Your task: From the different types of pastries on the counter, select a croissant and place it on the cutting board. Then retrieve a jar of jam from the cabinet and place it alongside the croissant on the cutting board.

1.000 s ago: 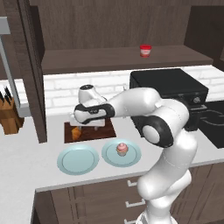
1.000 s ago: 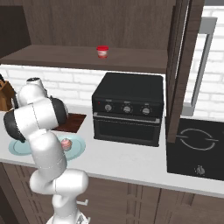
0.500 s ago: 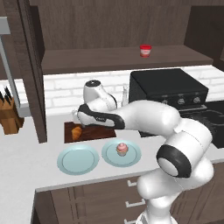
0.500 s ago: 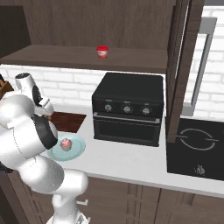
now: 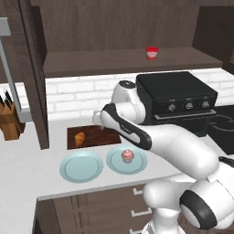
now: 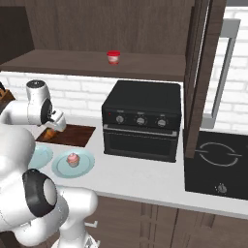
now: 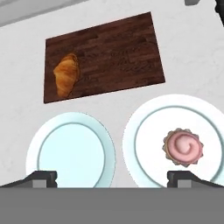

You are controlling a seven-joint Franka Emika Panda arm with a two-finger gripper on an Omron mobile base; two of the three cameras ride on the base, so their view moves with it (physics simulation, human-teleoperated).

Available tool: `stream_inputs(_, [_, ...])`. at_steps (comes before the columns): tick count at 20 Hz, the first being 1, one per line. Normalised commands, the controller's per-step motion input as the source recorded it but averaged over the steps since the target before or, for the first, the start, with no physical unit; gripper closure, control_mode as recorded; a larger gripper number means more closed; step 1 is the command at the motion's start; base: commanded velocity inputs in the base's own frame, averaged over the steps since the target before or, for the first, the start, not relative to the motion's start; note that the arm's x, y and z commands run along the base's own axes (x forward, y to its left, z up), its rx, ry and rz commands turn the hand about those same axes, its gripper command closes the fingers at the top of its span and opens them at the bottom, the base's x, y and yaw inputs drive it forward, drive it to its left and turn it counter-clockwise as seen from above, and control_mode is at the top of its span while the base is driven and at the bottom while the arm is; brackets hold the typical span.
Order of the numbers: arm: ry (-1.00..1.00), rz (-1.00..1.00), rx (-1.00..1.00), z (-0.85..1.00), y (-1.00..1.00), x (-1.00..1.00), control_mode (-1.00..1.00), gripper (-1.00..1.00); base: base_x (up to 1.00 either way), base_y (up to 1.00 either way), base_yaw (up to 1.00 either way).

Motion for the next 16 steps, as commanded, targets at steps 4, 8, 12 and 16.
stream_inputs(4, [0.00,0.00,0.07,0.01,-0.10,-0.02,-1.00,-1.00,0.00,0.00,0.00])
stream_inputs(8, [-0.02,0.11,-0.04,0.46,-0.10,-0.14,-1.00,-1.00,0.00,0.00,0.00])
stream_inputs(12, [-0.04,0.09,-0.10,0.77,-0.21,-0.27,-1.00,-1.00,0.00,0.00,0.00])
stream_inputs(16, [-0.01,0.03,-0.17,0.70,-0.25,-0.33,-1.00,-1.00,0.00,0.00,0.00])
